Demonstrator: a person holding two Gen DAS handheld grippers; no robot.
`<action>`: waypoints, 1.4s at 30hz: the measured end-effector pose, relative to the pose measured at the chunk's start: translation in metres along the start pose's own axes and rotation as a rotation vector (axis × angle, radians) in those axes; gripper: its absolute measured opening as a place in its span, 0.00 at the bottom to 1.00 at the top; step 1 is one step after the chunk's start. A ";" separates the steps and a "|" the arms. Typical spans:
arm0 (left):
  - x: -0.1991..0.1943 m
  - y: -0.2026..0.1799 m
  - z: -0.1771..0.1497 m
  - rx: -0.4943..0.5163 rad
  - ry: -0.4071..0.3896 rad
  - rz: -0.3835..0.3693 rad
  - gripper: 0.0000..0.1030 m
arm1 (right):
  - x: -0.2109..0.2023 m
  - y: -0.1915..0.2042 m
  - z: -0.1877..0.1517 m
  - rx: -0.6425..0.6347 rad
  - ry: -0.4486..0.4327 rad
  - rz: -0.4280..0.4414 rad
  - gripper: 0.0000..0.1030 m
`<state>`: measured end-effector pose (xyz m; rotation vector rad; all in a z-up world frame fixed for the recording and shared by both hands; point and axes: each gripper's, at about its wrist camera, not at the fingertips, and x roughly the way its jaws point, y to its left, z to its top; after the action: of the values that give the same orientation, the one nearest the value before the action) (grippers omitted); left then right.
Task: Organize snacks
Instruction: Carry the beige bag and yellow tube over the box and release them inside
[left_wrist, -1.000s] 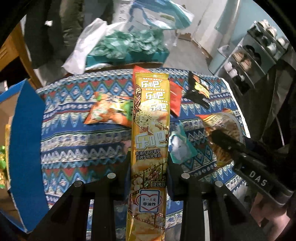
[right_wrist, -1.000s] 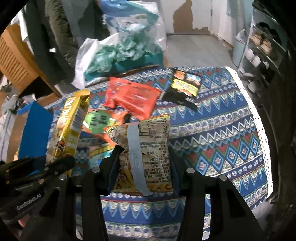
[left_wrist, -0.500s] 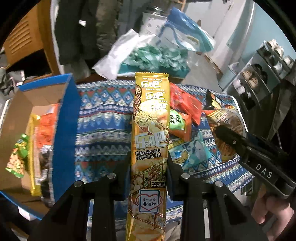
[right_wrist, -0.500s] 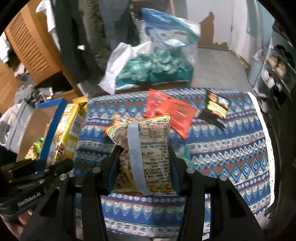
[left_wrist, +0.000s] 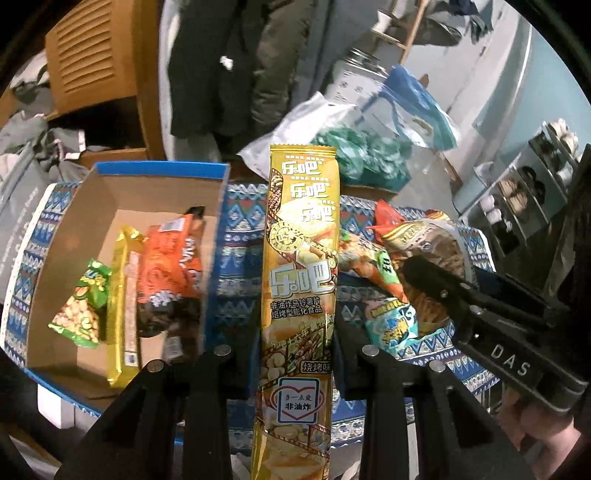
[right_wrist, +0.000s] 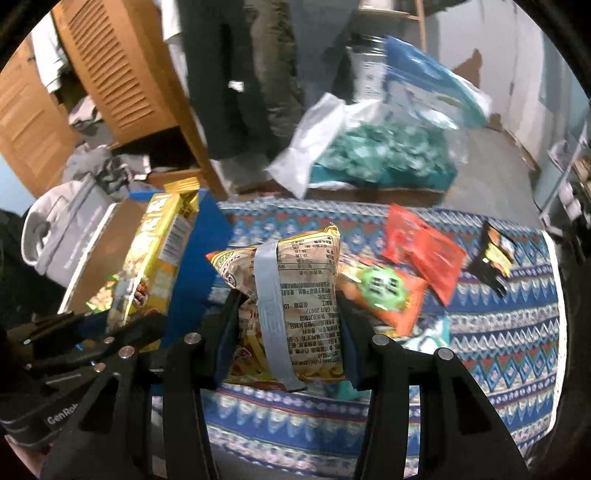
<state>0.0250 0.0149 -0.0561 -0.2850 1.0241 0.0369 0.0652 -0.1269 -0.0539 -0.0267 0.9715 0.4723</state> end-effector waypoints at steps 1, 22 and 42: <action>-0.002 0.004 0.000 -0.007 -0.003 0.002 0.30 | 0.002 0.007 0.002 -0.010 0.001 0.006 0.46; -0.016 0.114 0.006 -0.187 -0.054 0.074 0.31 | 0.058 0.119 0.023 -0.117 0.075 0.089 0.46; -0.006 0.180 0.002 -0.334 -0.053 0.101 0.42 | 0.110 0.167 0.019 -0.160 0.163 0.093 0.56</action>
<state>-0.0059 0.1888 -0.0891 -0.5329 0.9774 0.3078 0.0658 0.0687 -0.1001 -0.1674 1.0960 0.6405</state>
